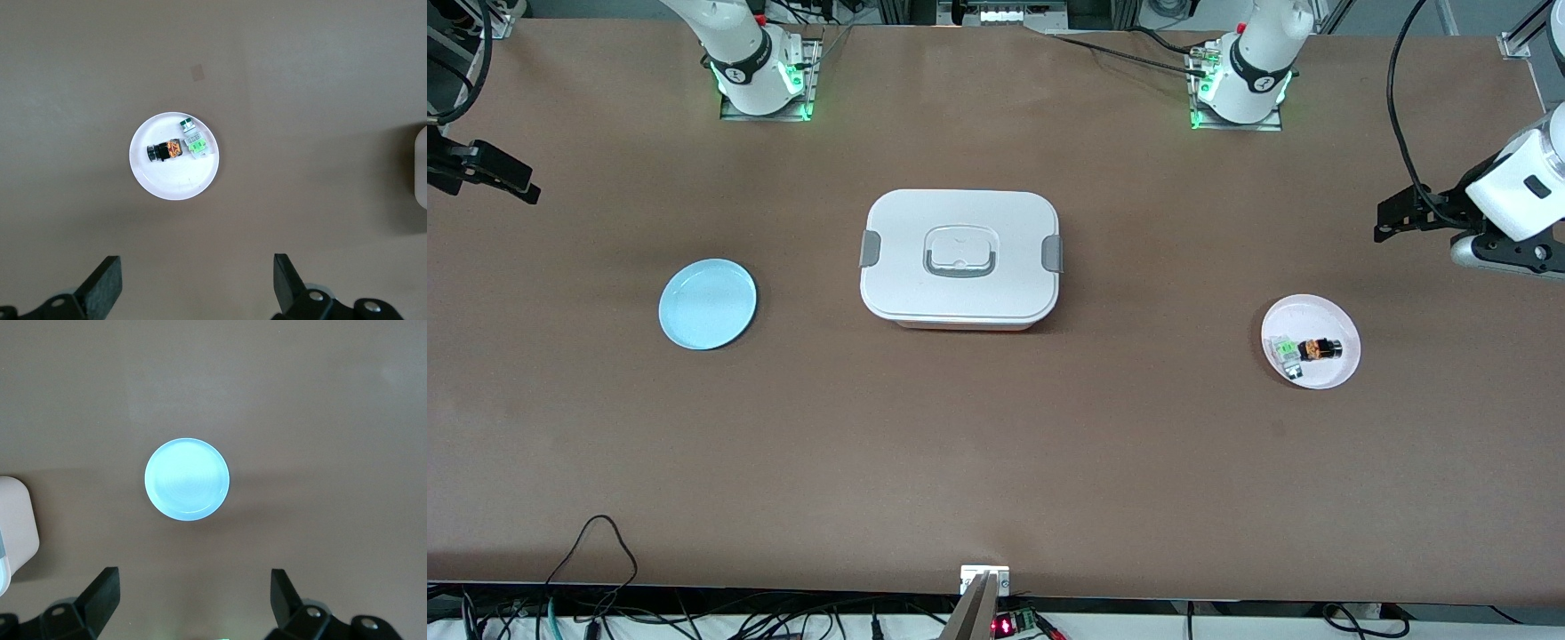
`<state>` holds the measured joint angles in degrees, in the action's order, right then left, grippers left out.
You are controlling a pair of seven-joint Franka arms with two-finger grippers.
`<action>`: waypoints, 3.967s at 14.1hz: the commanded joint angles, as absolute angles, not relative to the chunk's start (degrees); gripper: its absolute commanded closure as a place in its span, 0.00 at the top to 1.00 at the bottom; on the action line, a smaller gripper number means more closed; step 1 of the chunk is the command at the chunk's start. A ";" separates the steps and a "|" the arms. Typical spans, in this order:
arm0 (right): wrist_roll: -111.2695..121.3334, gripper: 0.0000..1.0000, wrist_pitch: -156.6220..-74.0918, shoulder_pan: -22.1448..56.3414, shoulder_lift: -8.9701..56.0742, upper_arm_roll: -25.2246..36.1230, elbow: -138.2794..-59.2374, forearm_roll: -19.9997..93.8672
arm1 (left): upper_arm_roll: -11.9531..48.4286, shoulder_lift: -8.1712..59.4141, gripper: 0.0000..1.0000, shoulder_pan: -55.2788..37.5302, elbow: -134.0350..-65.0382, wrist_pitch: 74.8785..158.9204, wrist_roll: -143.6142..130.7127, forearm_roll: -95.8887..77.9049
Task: Transfer orange switch to right arm and place
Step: 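Move the left gripper toward the small white plate of switches, then lower the left gripper onto the black-and-orange switch on the plate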
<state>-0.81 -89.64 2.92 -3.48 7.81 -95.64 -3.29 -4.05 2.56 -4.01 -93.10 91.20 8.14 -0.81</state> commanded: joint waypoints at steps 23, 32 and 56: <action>-0.26 1.00 -84.99 3.34 -3.60 8.00 -93.60 -2.55 | -4.04 5.45 1.00 -1.76 -94.03 87.54 6.94 -2.21; -0.61 1.00 -83.24 3.34 -3.60 8.00 -93.52 -2.64 | -3.87 9.66 1.00 1.84 -112.05 118.89 11.60 1.85; -0.62 1.00 -85.96 3.43 -1.14 7.91 -92.72 -2.37 | -1.67 26.89 1.00 5.62 -118.83 145.11 5.27 -5.27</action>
<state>-0.83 -86.03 3.20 -1.99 7.71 -93.84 -3.25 -2.54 27.06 5.33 -118.30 145.04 5.02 -3.67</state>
